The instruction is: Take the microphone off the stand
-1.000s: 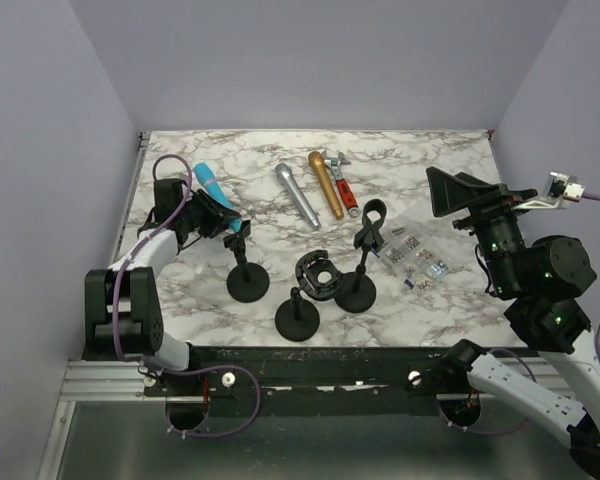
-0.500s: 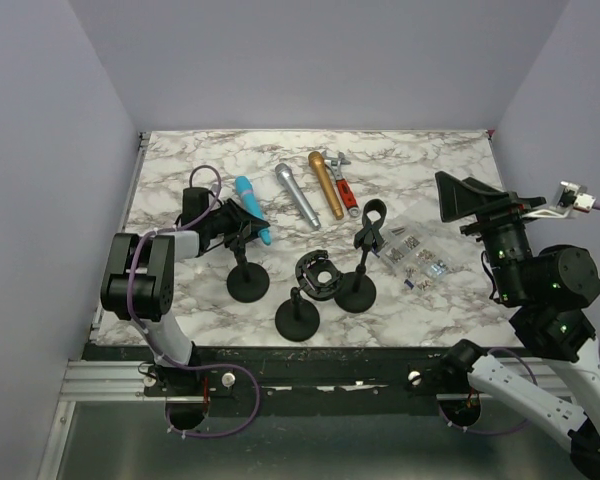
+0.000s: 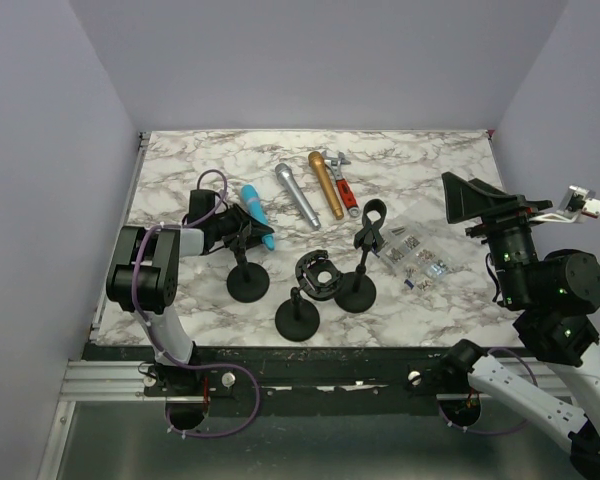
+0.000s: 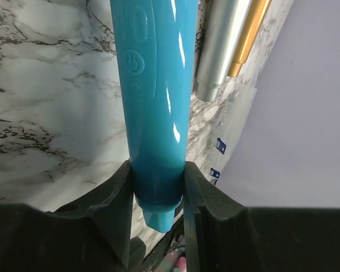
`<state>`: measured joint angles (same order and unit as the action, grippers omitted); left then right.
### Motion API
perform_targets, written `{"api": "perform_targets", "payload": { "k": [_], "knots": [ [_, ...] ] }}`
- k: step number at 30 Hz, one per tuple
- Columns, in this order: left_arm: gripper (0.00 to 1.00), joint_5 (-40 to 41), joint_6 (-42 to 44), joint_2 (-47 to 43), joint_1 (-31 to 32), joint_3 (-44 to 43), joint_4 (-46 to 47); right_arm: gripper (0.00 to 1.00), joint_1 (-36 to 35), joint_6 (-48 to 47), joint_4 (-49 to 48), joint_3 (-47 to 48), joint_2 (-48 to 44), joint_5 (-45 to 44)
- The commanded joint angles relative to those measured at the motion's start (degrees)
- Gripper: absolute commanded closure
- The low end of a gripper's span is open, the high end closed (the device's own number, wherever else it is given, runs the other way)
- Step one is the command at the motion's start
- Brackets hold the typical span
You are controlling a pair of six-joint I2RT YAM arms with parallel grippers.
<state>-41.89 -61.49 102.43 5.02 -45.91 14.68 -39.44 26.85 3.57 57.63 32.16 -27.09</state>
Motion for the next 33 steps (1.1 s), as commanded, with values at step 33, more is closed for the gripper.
{"api": "perform_targets", "payload": {
  "k": [33],
  "knots": [
    [0.41, 0.39, 0.99, -6.19, -1.22, -1.21, -2.91, 0.02, -0.37, -0.27, 1.97, -0.52, 0.41, -1.16]
  ]
}}
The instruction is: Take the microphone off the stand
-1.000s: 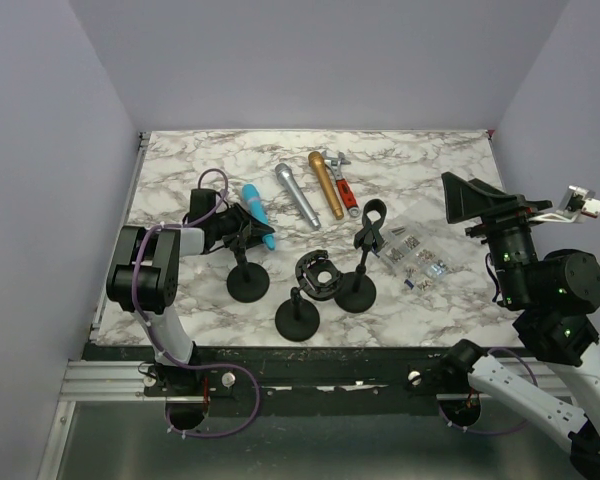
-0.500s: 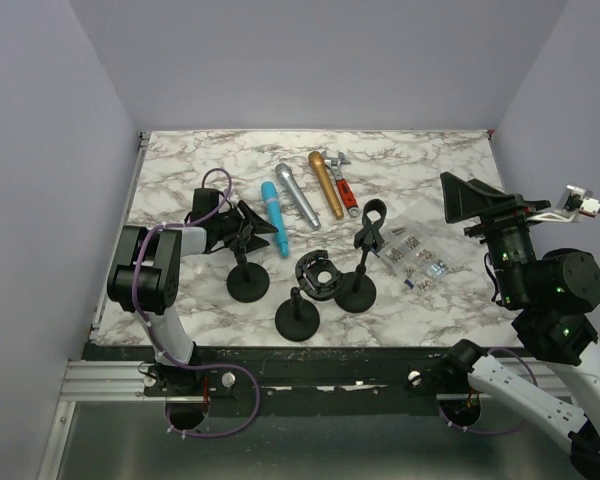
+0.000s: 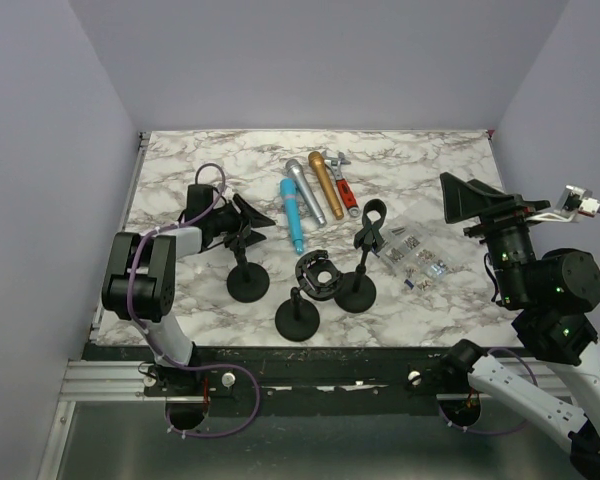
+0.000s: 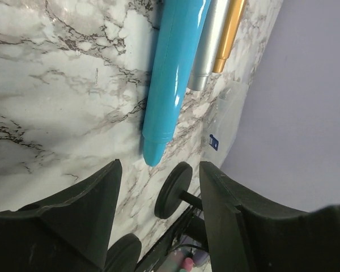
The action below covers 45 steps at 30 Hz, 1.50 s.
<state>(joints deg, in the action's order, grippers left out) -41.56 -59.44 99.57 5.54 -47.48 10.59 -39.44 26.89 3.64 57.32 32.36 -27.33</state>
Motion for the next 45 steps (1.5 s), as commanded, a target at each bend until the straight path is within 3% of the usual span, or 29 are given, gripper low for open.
{"api": "perform_targets", "payload": {
  "k": [1, 11, 16, 21, 27, 35, 45],
  "knots": [
    [0.41, -0.58, -1.39, -3.77, -2.26, 0.33, 1.27, 0.02, -0.37, -0.56, 2.57, 0.24, 0.34, -0.63],
    [0.41, -2.93, -0.92, -13.27, -8.75, -5.60, -5.50, 0.01, -0.37, -2.85, 22.37, 8.55, 3.91, 4.19],
    [0.38, -0.29, 6.87, -19.41, -10.31, -13.56, -14.92, 0.00, -0.43, 2.82, 31.50, 9.49, 6.25, 12.42],
    [0.36, 3.24, 17.21, -25.99, -10.37, -17.27, -20.26, 0.00, -0.36, 6.40, 30.75, 6.58, 5.26, 20.24],
    [0.33, -2.03, 22.96, -32.99, -9.90, -12.91, -13.77, 0.01, -0.34, 6.75, 24.01, 1.42, 5.00, 31.05],
    [0.31, -5.53, 23.05, -37.47, -8.39, -11.05, -10.88, 0.32, -0.37, 6.97, 24.94, 1.29, 8.25, 27.61],
    [0.31, -6.16, 22.62, -38.72, -7.57, -10.61, -9.49, 0.43, -0.36, 4.98, 23.36, 4.18, 14.33, 25.77]
  ]
}}
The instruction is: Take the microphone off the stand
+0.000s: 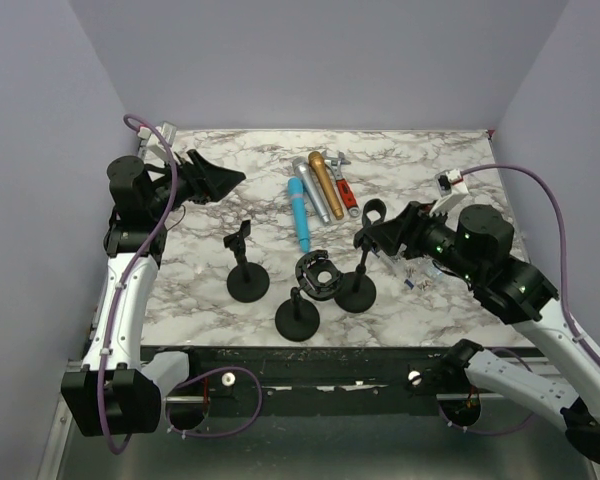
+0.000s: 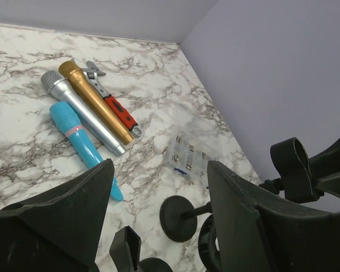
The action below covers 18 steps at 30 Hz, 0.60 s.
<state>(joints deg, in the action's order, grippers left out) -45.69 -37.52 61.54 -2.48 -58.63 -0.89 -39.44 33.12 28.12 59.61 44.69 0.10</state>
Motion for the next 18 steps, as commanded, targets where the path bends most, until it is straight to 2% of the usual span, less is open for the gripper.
{"api": "perform_targets", "payload": {
  "k": [1, 6, 18],
  "knots": [
    [0.31, -2.11, 0.61, -0.77, 0.59, 0.62, 2.09, 0.43, -0.37, -1.45, -0.74, 2.14, 2.59, -2.14],
    [0.30, -2.29, 0.45, -0.95, 1.18, 0.70, 2.29, 0.47, -0.37, -1.83, 2.02, 2.23, 3.89, -3.55],
    [0.30, -2.38, 0.10, -0.89, 1.78, 0.87, 2.37, 0.51, -0.37, 2.22, 8.62, -6.41, 1.07, -1.51]
  ]
}}
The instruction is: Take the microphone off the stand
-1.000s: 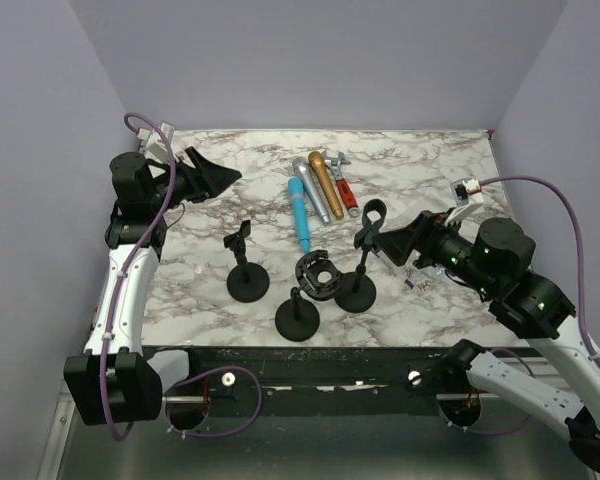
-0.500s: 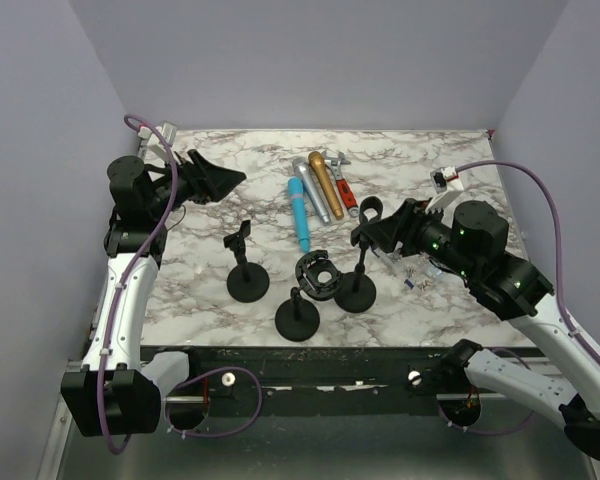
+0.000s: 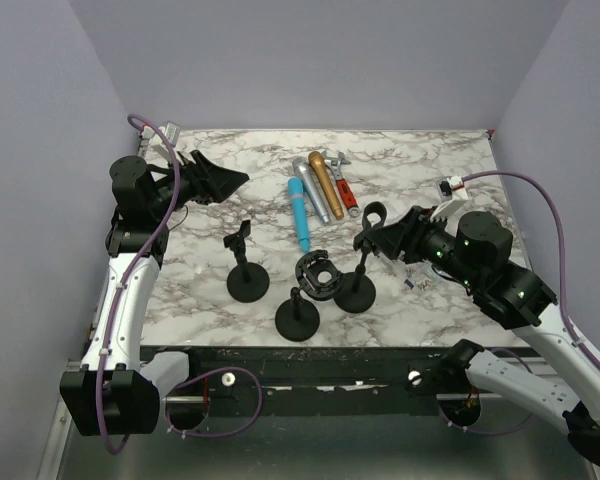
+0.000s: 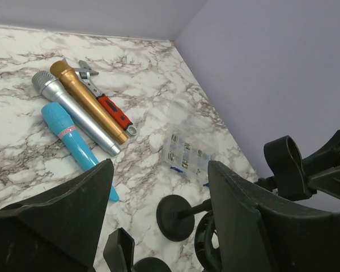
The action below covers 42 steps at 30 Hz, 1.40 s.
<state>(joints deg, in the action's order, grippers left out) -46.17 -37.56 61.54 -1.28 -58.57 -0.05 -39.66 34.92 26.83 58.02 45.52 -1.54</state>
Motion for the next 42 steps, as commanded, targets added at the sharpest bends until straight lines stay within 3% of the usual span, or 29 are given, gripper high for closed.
{"api": "perform_targets", "payload": {
  "k": [1, 14, 32, 38, 42],
  "knots": [
    [0.30, -1.81, 0.20, -0.89, 0.67, 0.82, 1.52, 0.51, -0.15, 0.92, 10.27, -5.66, -0.09, 0.18],
    [0.30, -1.73, 0.30, -0.62, 1.10, 0.82, 1.33, 0.49, -0.11, 6.08, 3.90, -21.06, -1.09, 1.15],
    [0.31, -1.89, 0.41, -0.59, 3.04, 0.73, 1.11, 0.46, -0.16, 7.98, 4.90, -18.21, -0.23, -0.57],
    [0.30, -1.26, 1.26, -0.48, 3.83, 0.75, 0.59, 0.35, -0.15, 5.80, 3.99, -13.94, 0.70, -2.51],
    [0.30, -1.04, 1.81, -0.45, 4.76, 0.73, 0.46, 0.15, -0.16, 2.81, 3.69, -10.01, 0.89, -5.98]
  ]
}}
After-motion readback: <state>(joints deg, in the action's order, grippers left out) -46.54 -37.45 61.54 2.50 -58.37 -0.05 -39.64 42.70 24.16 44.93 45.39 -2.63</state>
